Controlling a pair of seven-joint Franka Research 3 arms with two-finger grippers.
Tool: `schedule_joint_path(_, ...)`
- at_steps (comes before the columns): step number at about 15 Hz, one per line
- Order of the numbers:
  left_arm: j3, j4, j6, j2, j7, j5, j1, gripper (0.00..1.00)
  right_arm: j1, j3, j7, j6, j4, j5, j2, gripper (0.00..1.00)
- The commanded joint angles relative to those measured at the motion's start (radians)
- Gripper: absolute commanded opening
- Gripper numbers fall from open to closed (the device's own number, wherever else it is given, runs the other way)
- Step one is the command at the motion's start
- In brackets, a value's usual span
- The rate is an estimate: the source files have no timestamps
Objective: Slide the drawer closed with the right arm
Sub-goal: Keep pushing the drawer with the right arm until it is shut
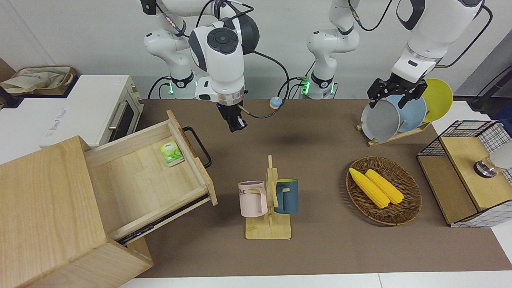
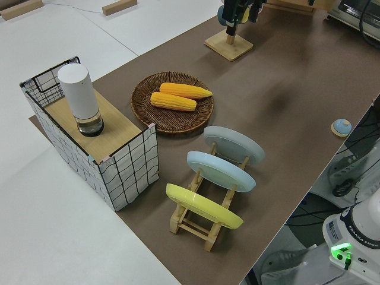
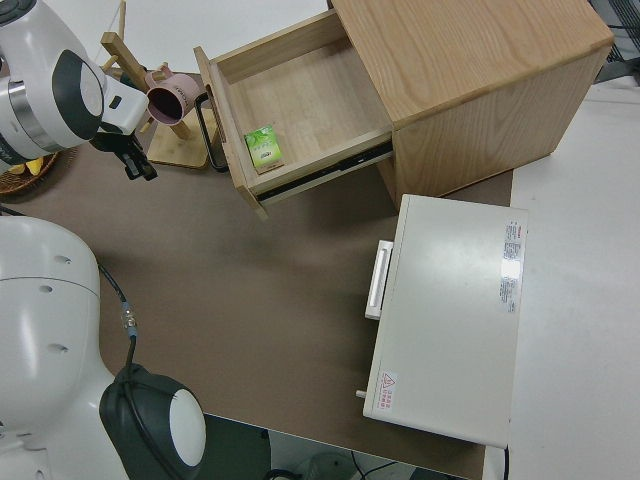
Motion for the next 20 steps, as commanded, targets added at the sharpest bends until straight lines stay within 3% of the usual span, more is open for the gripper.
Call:
schedule_joint_path(1,-0.006,0.024,-0.020,0.011,0.010,0.017,0.004,0.99,-0.020,-0.004,0.018,0.048,-0.019,-0.010,0.004,0.000)
schedule_joint_path(7,-0.006,0.026,-0.020,0.011,0.010,0.017,0.004,0.99,-0.055,-0.007,0.005,0.100,-0.019,-0.040,0.042,0.000)
schedule_joint_path(20,-0.006,0.026,-0.020,0.011,0.010,0.017,0.004,0.99,-0.144,-0.007,-0.040,0.153,-0.018,-0.058,0.062,0.000)
